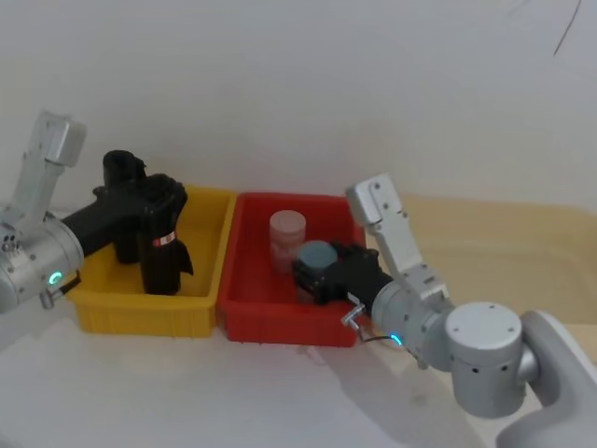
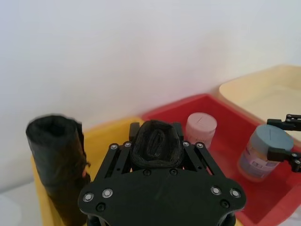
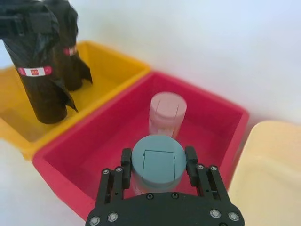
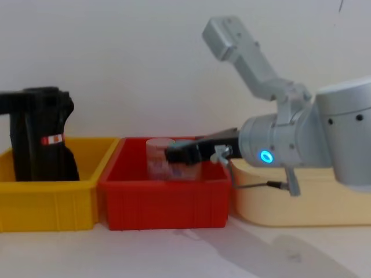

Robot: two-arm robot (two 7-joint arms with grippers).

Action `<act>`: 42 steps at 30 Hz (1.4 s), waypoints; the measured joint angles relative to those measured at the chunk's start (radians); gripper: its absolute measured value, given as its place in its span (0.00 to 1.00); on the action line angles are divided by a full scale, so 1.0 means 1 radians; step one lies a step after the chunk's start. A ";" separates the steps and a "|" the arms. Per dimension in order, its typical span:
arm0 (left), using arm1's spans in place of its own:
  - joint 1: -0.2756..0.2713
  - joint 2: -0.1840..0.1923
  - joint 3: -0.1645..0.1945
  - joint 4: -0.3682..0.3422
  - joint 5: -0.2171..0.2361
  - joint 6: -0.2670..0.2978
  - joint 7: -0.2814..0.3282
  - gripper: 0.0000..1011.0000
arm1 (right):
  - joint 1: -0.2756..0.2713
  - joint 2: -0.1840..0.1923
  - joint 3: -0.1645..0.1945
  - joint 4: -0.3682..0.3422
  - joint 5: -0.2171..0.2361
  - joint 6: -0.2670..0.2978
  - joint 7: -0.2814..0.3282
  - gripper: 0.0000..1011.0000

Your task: Pick up the garbage bag with the one hand and transfer it to the other hand.

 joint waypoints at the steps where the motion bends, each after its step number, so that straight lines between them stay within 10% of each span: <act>1: 0.001 0.002 0.000 -0.009 0.001 0.004 0.002 0.38 | -0.005 0.003 0.003 -0.010 0.002 -0.002 0.001 0.66; 21: -0.105 0.021 0.029 -0.151 0.011 0.051 -0.013 0.38 | -0.059 0.053 0.102 -0.263 0.042 -0.026 -0.033 0.66; 34: -0.305 -0.102 0.097 0.096 -0.016 -0.058 -0.159 0.38 | -0.062 0.096 0.172 -0.292 0.001 -0.029 -0.096 0.66; 42: -0.455 -0.224 0.130 0.377 -0.051 -0.148 -0.291 0.38 | -0.077 0.133 0.208 -0.292 -0.006 -0.029 -0.093 0.66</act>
